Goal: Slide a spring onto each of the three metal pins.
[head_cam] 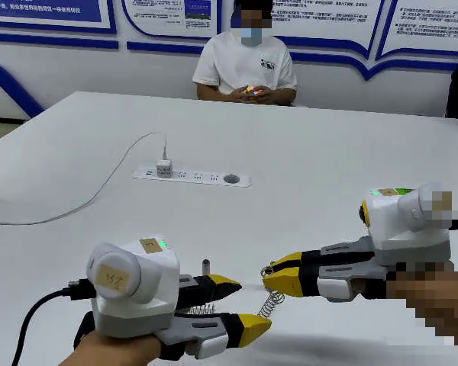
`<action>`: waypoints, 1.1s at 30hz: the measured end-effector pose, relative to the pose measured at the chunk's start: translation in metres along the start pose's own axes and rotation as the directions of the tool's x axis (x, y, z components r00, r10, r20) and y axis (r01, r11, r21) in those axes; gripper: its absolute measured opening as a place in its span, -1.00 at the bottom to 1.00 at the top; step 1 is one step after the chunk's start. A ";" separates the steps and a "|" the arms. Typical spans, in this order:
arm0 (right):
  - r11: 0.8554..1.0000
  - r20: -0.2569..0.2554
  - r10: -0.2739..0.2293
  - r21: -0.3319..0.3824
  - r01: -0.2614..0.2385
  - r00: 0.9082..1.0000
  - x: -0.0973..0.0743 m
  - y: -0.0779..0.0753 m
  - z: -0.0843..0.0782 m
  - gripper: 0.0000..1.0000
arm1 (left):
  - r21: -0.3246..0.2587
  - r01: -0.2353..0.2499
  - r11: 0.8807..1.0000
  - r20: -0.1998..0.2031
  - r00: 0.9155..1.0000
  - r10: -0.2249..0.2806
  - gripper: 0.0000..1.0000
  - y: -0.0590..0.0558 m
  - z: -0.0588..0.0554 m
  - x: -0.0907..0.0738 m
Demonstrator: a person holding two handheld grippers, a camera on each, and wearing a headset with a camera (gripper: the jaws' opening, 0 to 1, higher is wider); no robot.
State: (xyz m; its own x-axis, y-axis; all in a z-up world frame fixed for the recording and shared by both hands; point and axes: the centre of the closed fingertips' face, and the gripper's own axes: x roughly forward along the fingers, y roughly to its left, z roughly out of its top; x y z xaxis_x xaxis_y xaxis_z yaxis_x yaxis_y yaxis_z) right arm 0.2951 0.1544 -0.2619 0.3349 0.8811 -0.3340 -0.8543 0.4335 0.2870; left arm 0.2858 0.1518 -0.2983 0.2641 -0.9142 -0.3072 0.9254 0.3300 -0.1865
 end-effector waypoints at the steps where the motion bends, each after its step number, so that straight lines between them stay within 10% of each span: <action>1: 1.000 0.003 0.008 0.001 -0.008 1.000 0.001 0.001 0.001 -0.76 | 0.000 -0.001 1.000 0.002 1.000 0.001 -0.19 0.000 0.000 0.000; 22: 0.995 0.087 0.059 0.077 -0.066 0.994 0.008 0.021 0.007 -0.76 | 0.047 0.039 0.998 0.056 0.998 -0.041 -0.77 -0.012 0.010 0.005; 33: 0.999 0.038 0.026 -0.020 -0.025 0.999 0.007 0.024 -0.001 -0.75 | 0.034 0.056 0.998 0.021 0.998 -0.056 -0.79 -0.015 0.004 0.007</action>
State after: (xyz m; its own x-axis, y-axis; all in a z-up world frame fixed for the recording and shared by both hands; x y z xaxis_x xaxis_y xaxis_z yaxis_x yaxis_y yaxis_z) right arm 0.2768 0.1710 -0.2582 0.3271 0.8986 -0.2925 -0.8704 0.4071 0.2770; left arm 0.2744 0.1396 -0.2941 0.2170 -0.9361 -0.2768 0.9475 0.2703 -0.1711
